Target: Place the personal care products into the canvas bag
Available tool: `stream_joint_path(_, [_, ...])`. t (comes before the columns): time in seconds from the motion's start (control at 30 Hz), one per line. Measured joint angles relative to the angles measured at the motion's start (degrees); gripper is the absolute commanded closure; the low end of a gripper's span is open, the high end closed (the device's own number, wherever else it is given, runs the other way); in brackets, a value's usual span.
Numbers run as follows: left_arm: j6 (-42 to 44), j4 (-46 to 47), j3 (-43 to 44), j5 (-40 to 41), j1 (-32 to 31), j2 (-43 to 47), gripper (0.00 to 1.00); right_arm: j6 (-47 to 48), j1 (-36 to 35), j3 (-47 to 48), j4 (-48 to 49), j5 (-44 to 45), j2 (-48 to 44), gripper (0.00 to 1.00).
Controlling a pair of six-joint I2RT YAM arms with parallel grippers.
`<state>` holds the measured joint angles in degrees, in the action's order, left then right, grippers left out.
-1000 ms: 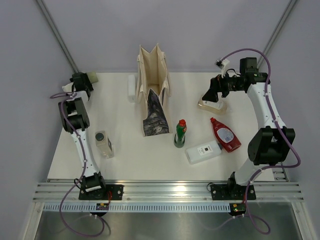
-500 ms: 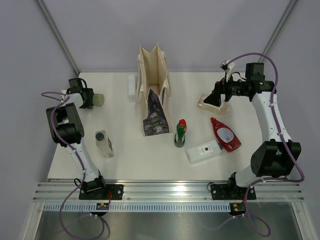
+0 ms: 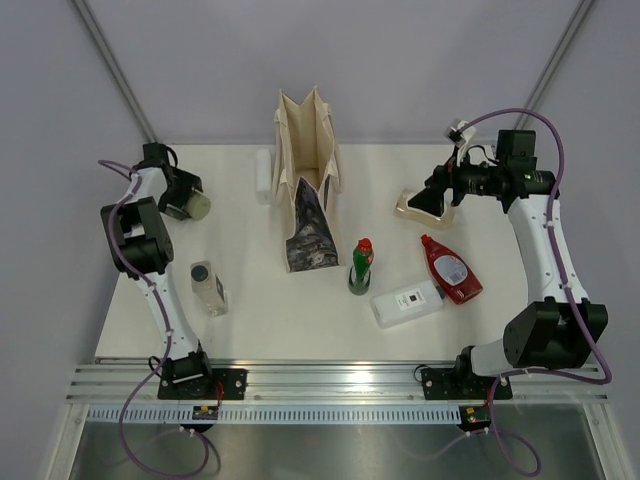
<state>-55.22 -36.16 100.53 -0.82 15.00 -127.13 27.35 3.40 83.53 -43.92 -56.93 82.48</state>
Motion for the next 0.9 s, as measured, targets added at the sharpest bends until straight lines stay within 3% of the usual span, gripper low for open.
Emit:
stream_joint_path(0.1, [2.8,-2.3,2.8,-0.9,-0.3,-1.6,0.24,-0.3,0.0,-0.4,0.3,-0.3,-0.7,0.00])
stream_joint_path(0.13, [3.2,-2.6,2.8,-1.0,-0.3,-1.6,0.41,-0.4,0.0,-0.4,0.4,-0.5,-0.8,0.01])
stream_joint_path(0.2, [4.2,-3.0,2.7,-1.1,-0.3,-1.6,0.54,-0.5,0.0,-0.6,0.6,-0.8,-1.1,0.01])
stream_joint_path(0.23, [4.7,-3.1,2.7,-1.1,-0.4,-1.5,0.68,-0.6,0.1,-0.7,0.6,-0.9,-1.3,0.00])
stream_joint_path(0.37, [7.2,-0.9,-0.2,-1.8,-0.4,0.3,0.97,-0.6,0.2,-0.9,0.8,-1.2,-2.4,0.00])
stream_joint_path(0.63, [11.7,13.8,-19.9,-9.1,-0.5,13.8,1.00,-0.9,0.4,-1.6,0.8,-2.1,-3.8,0.01])
stream_joint_path(0.9, [8.7,39.7,-35.3,-19.1,-1.4,29.2,1.00,-1.9,0.4,-2.6,0.8,-2.8,-3.9,0.01])
